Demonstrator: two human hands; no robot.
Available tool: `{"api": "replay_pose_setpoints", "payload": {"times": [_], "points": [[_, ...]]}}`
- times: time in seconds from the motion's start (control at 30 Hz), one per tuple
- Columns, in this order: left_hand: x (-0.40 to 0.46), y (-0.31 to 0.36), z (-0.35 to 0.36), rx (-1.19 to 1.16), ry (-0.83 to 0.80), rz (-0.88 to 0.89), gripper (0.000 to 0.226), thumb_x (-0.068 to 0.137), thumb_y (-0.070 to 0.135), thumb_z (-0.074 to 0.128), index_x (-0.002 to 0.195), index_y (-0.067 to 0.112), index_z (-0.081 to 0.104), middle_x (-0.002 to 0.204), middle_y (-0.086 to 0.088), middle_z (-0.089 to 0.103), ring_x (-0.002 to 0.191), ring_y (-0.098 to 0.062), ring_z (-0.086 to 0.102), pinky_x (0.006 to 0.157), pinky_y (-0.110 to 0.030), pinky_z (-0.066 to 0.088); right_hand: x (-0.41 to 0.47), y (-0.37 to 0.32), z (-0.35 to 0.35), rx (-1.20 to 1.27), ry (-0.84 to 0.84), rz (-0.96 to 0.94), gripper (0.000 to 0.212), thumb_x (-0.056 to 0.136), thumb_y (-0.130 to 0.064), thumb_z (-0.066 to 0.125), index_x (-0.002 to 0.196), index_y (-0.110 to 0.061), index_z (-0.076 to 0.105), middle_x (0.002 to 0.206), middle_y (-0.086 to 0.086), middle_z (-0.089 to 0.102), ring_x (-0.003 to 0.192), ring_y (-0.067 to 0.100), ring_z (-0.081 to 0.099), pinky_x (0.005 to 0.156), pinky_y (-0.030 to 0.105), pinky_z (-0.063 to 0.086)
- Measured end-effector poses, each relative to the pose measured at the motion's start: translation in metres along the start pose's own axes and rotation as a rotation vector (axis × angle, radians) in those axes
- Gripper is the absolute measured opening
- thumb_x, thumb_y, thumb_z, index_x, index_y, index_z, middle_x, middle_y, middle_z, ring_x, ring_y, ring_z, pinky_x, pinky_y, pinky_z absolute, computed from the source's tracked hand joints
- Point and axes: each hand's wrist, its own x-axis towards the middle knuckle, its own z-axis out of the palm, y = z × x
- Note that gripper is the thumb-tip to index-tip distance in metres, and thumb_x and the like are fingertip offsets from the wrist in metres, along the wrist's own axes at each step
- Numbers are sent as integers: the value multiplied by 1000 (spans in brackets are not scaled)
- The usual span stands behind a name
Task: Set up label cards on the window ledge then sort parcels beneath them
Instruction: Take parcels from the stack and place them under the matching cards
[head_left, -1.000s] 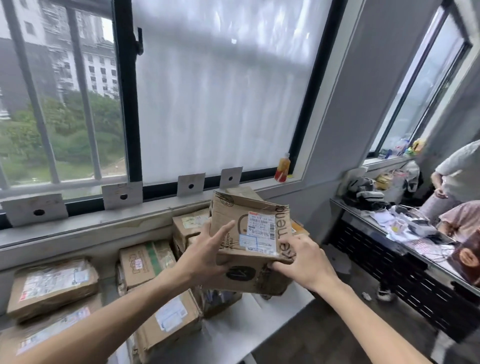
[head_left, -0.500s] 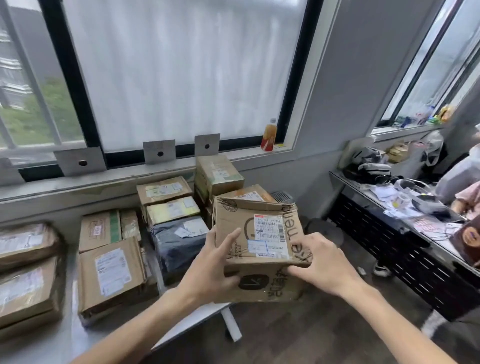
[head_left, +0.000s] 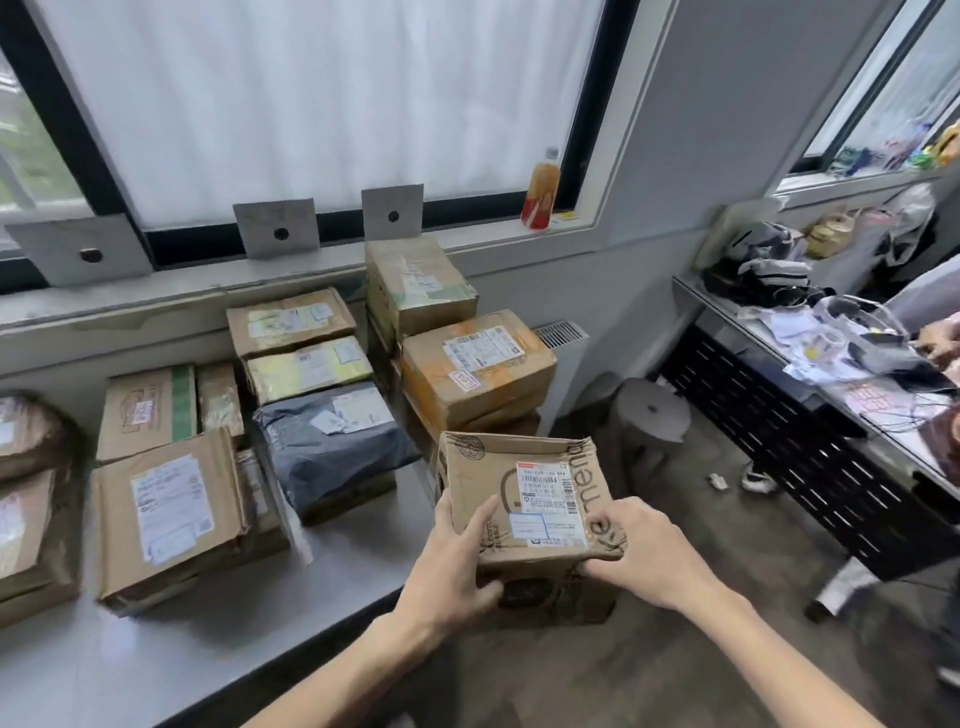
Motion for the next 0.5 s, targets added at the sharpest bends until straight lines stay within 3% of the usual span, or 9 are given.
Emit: {"api": "replay_pose_setpoints", "payload": {"times": [0.17, 0.4, 0.5], "points": [[4, 5, 30, -43, -27, -39, 88, 82, 28, 67, 155, 33, 18, 159, 7, -8, 148, -22, 22, 122, -30, 22, 11, 28, 8, -38, -68, 31, 53, 67, -54, 78, 114, -40, 59, 115, -17, 52, 104, 6, 55, 90, 26, 45], [12, 18, 78, -40, -98, -103, 92, 79, 27, 65, 155, 35, 15, 160, 0, -9, 149, -24, 20, 121, -28, 22, 16, 86, 22, -32, -162, 13, 51, 68, -51, 79, 114, -40, 60, 114, -16, 52, 101, 3, 54, 83, 19, 39], [13, 30, 103, -40, -76, -144, 94, 77, 26, 67, 154, 36, 15, 160, 1, -5, 148, -22, 24, 119, -21, 23, 20, 114, 24, -40, -206, -12, 54, 64, -58, 75, 113, -42, 60, 112, -16, 52, 100, 3, 53, 78, 18, 37]]}}
